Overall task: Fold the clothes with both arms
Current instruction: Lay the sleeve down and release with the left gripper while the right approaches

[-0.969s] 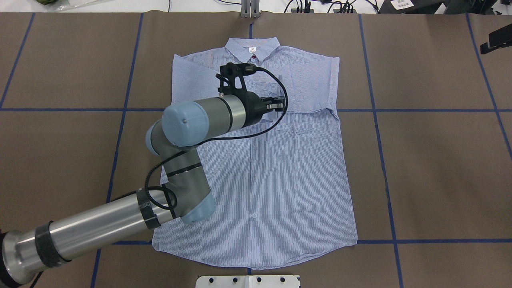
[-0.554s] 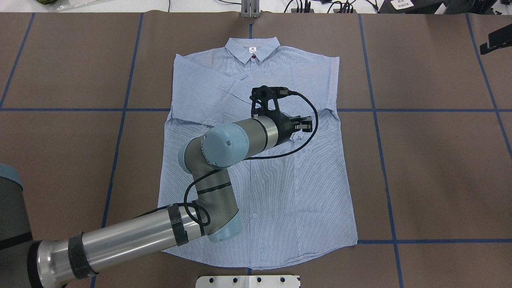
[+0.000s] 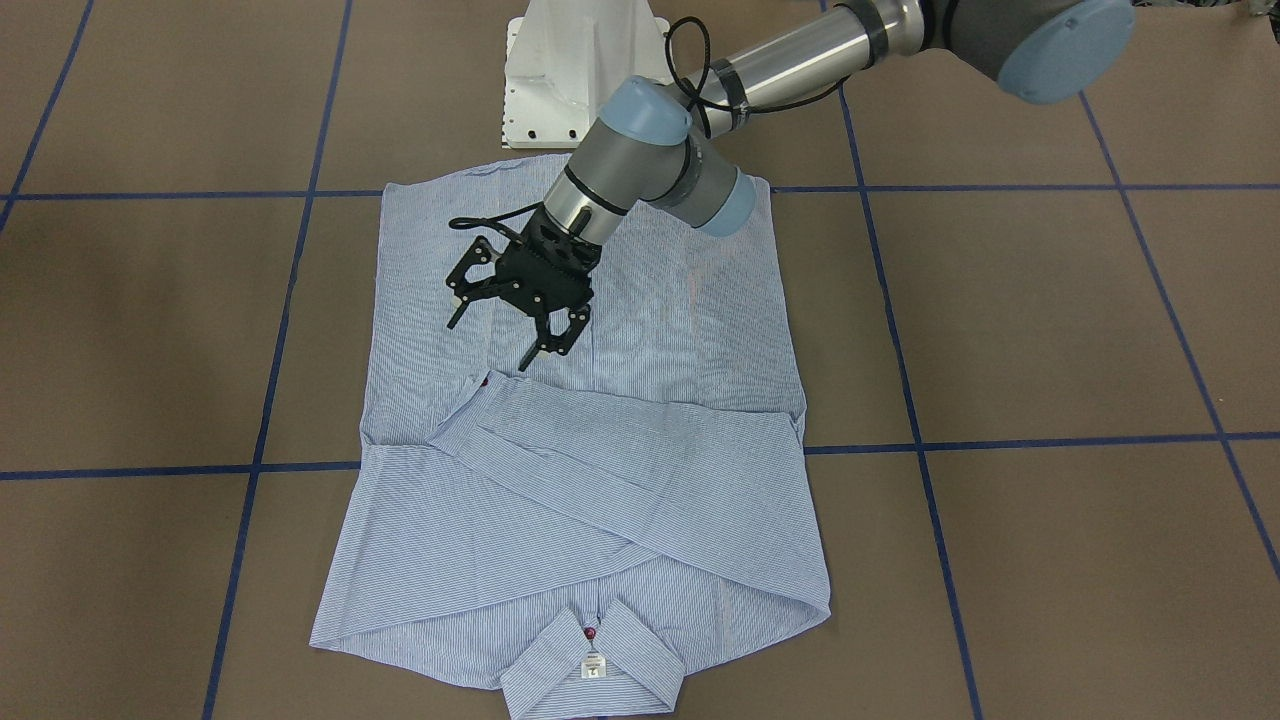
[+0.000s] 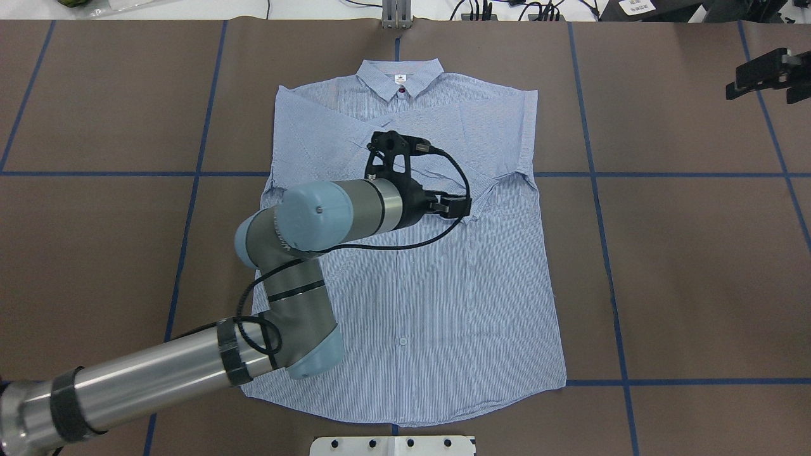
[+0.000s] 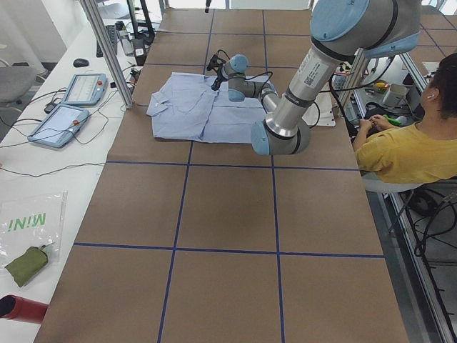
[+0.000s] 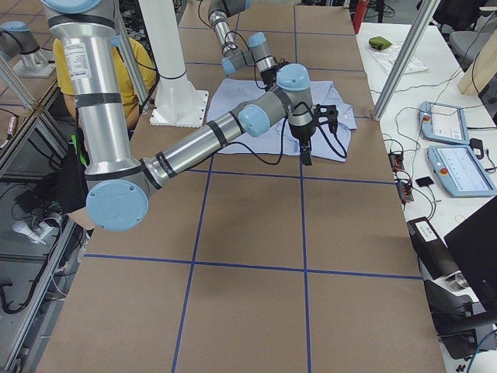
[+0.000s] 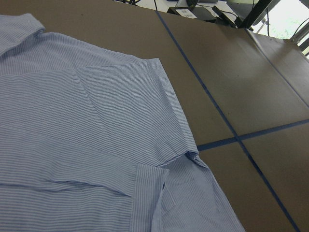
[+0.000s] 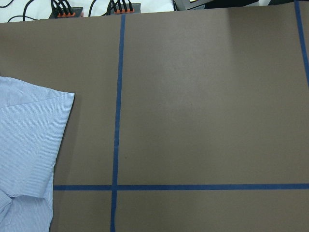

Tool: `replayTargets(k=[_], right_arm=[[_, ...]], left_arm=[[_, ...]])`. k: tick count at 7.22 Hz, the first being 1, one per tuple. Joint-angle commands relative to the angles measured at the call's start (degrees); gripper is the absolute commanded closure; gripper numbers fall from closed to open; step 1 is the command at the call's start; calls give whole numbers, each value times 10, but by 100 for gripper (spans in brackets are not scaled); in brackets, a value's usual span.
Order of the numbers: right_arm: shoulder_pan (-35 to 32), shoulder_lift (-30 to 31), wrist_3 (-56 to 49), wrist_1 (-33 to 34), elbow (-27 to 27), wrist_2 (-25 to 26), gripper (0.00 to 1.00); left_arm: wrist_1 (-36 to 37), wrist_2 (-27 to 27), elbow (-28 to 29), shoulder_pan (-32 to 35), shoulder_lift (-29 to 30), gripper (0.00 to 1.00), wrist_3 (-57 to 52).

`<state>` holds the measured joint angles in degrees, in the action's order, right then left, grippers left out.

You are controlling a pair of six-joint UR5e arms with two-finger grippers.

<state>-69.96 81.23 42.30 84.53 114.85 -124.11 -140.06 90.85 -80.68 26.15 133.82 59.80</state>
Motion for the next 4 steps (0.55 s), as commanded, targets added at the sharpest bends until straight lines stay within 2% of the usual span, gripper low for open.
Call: replayTargets(k=[1, 3, 4], right_arm=[[119, 15, 147, 0, 77, 76, 0], [262, 57, 280, 0, 154, 184, 0], [338, 81, 345, 0, 183, 248, 0]], left_arm=[[97, 18, -170, 10, -113, 0, -48], [119, 18, -279, 10, -225, 0, -49], [118, 14, -300, 5, -271, 0, -40]])
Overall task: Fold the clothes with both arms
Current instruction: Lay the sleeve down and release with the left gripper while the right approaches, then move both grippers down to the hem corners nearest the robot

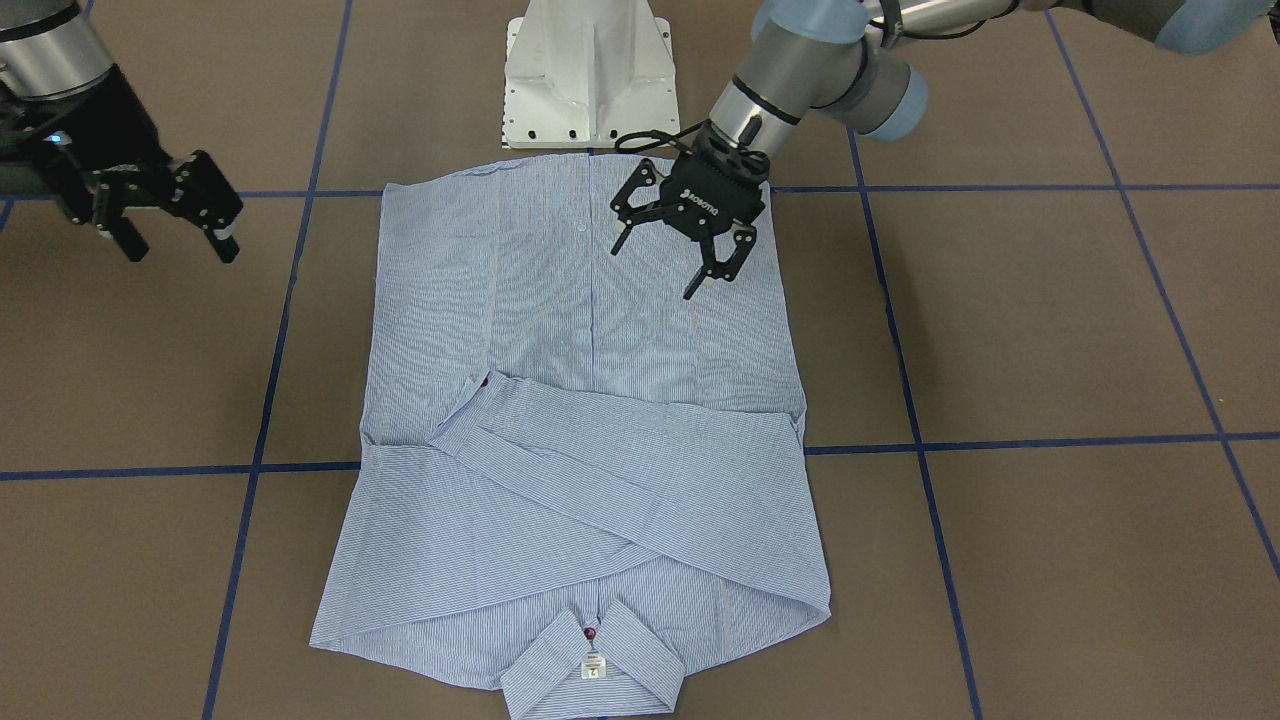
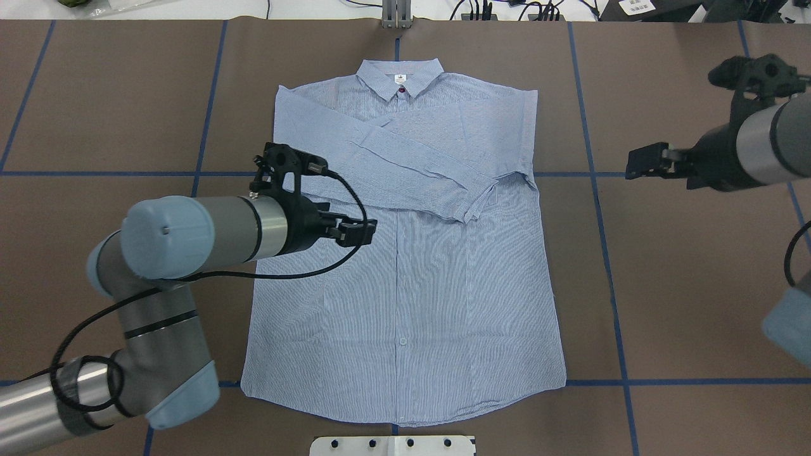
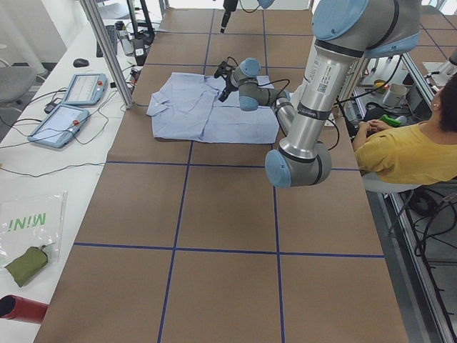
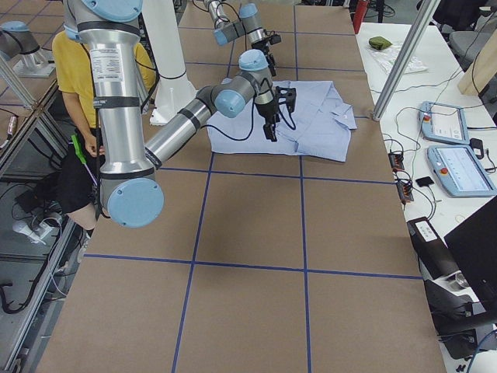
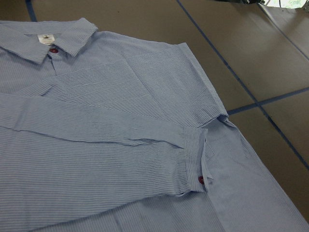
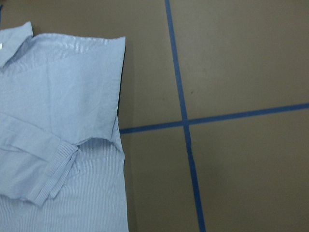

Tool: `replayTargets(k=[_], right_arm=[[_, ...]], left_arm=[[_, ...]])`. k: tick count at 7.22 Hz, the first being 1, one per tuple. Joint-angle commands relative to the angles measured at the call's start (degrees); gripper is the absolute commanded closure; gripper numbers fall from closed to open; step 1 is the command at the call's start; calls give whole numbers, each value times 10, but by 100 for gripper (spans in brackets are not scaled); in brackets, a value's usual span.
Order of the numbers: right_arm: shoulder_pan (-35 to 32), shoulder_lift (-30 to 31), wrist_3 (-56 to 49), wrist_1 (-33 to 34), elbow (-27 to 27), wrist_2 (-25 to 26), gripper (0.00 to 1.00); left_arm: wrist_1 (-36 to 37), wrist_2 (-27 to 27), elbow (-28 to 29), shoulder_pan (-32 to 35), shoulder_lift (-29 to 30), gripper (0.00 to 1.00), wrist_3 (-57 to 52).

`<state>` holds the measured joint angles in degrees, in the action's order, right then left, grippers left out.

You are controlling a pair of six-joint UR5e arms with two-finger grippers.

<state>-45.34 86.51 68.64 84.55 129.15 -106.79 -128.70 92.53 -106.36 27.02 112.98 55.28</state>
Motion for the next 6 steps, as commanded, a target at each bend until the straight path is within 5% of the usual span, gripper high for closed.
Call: replayTargets(k=[1, 3, 4, 6], right_arm=[[176, 47, 144, -5, 54, 155, 0], [279, 121, 211, -91, 57, 241, 0], [310, 158, 225, -130, 57, 275, 0], [322, 160, 234, -130, 57, 289, 0]], left_arm=[[5, -4, -61, -9, -98, 0, 20], [4, -19, -114, -66, -171, 0, 138], [6, -67, -124, -115, -189, 0, 176], [109, -82, -132, -162, -189, 0, 234]])
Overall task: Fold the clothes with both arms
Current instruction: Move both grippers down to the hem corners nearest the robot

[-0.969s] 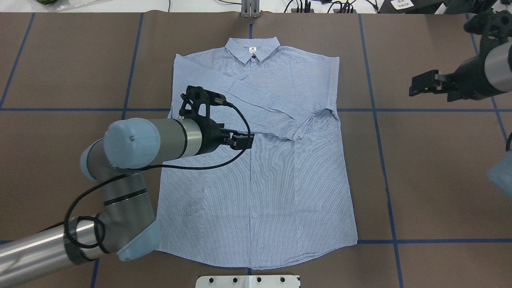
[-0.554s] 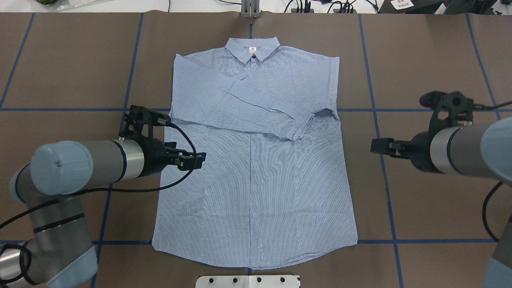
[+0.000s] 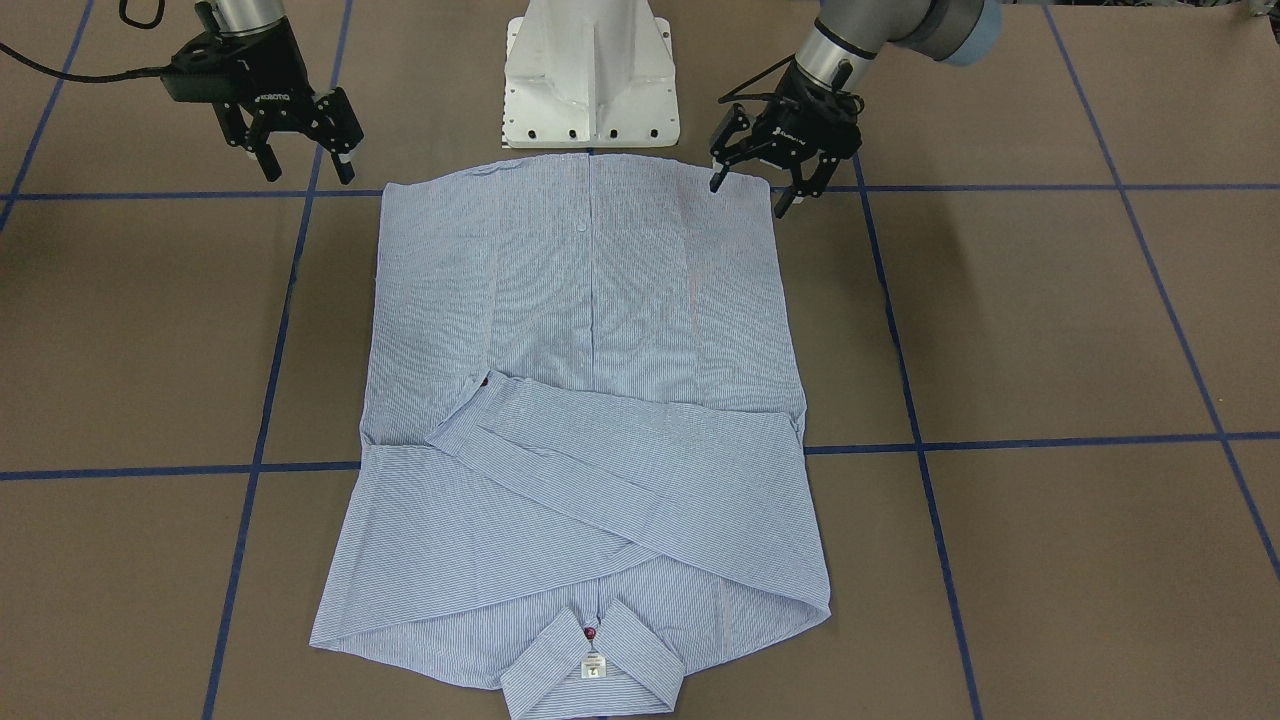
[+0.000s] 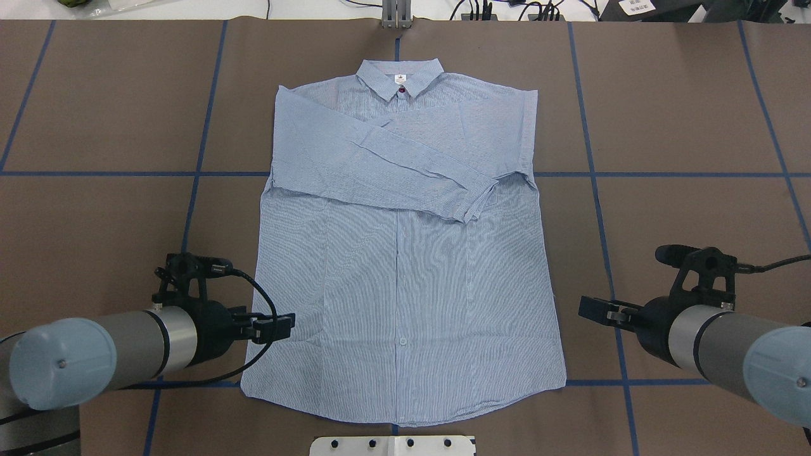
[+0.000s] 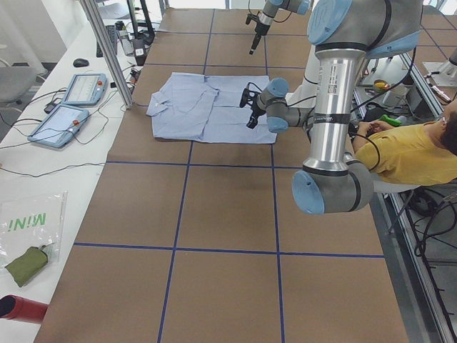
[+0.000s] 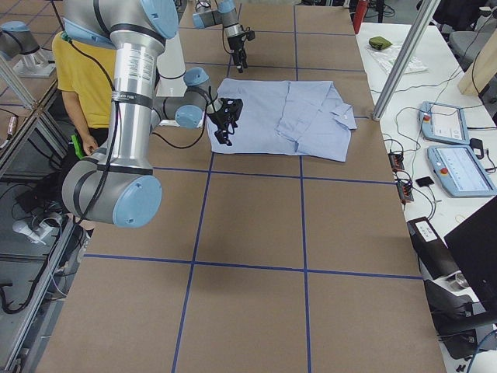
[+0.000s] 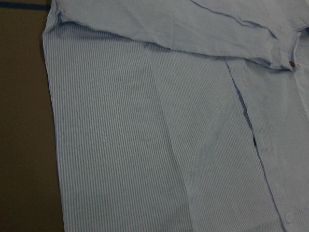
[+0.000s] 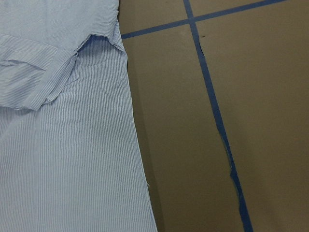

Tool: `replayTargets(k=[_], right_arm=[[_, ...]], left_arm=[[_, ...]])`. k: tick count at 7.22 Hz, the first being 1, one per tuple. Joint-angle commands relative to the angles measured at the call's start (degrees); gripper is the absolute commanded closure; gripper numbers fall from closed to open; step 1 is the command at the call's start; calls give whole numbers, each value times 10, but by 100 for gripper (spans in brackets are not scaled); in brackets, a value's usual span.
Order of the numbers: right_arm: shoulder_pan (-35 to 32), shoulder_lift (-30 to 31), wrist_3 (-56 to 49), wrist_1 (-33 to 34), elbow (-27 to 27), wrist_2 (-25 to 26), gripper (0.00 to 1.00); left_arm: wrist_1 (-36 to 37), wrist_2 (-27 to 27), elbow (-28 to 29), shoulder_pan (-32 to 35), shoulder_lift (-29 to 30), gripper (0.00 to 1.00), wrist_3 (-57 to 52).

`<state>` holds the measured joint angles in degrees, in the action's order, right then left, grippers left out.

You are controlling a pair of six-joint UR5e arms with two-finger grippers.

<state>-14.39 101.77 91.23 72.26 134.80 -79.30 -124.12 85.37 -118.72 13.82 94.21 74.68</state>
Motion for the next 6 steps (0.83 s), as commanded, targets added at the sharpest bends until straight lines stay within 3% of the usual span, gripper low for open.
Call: replayTargets(k=[1, 4, 6], right_arm=[[16, 7, 9, -7, -1, 18, 0], [26, 7, 10, -7, -1, 25, 0], [29, 6, 10, -7, -1, 27, 0]], left_arm=[[115, -12, -8, -41, 4, 0, 69], [133, -10, -1, -64, 4, 2, 102], [133, -11, 3, -68, 4, 15, 110]])
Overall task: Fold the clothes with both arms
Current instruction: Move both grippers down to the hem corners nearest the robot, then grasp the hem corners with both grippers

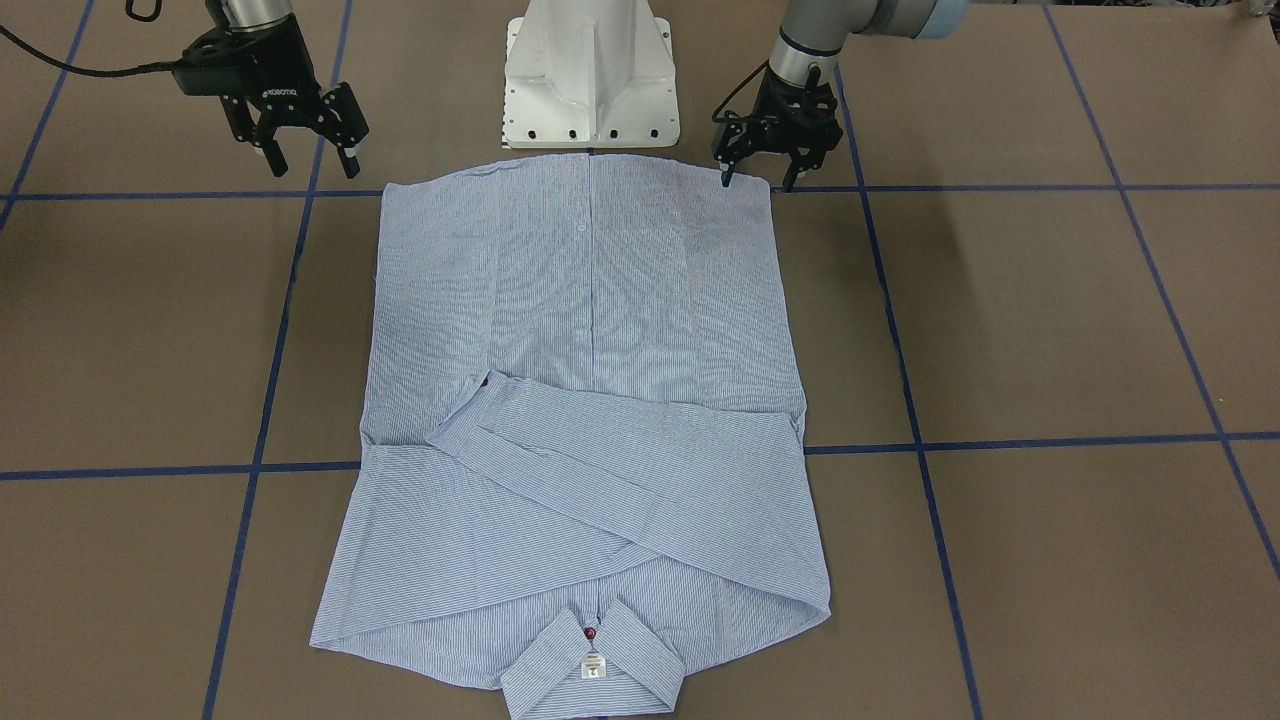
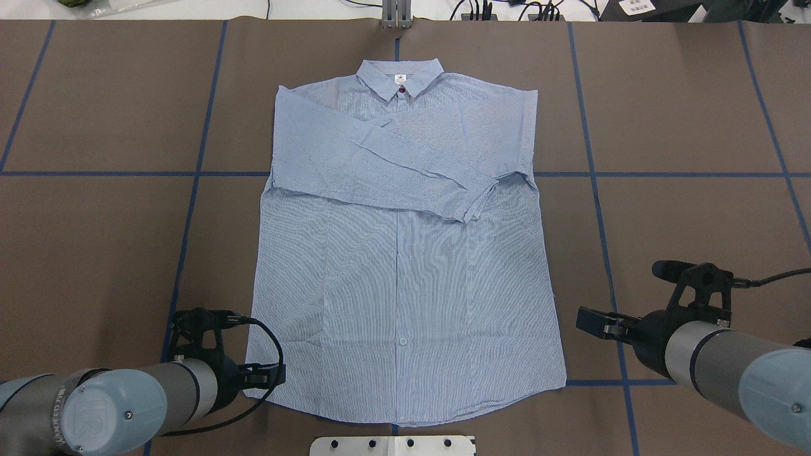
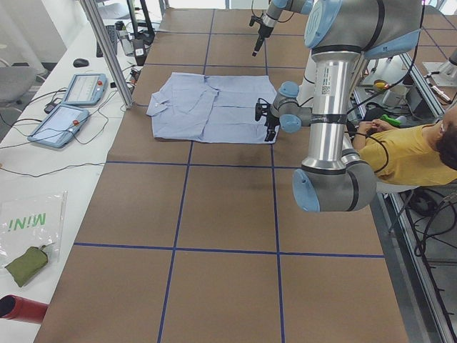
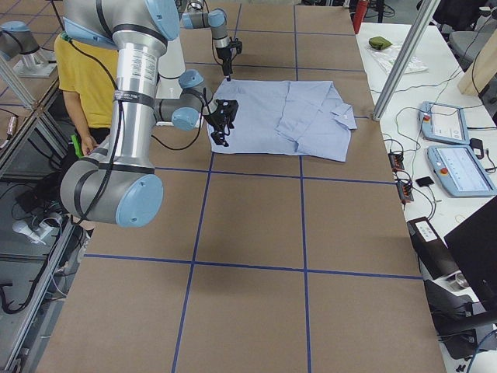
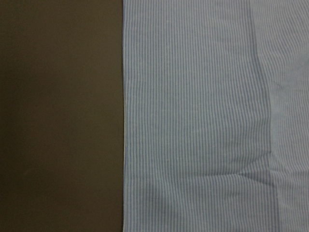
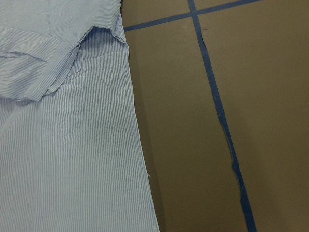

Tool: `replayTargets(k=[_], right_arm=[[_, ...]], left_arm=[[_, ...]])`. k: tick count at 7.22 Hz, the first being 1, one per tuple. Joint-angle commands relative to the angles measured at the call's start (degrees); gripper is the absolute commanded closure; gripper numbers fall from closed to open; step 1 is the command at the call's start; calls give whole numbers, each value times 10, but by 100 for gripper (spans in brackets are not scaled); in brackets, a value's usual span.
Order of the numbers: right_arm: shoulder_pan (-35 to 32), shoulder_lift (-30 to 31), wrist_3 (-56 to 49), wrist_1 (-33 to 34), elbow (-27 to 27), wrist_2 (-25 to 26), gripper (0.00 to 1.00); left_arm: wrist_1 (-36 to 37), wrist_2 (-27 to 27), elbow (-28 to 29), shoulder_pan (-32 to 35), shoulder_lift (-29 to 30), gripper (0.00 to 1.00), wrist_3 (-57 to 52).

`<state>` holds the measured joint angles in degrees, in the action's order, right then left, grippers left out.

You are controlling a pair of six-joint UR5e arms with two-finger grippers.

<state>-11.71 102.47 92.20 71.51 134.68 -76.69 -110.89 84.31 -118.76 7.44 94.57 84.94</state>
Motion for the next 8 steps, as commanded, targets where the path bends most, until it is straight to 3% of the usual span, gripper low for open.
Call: replayTargets(k=[1, 8], right_arm=[[3, -1, 0, -1, 0, 1, 0], [12, -1, 0, -1, -1, 11, 0]], left_arm=[[1, 0, 6, -9, 1, 20, 11], [2, 1, 12, -19, -4, 36, 14]])
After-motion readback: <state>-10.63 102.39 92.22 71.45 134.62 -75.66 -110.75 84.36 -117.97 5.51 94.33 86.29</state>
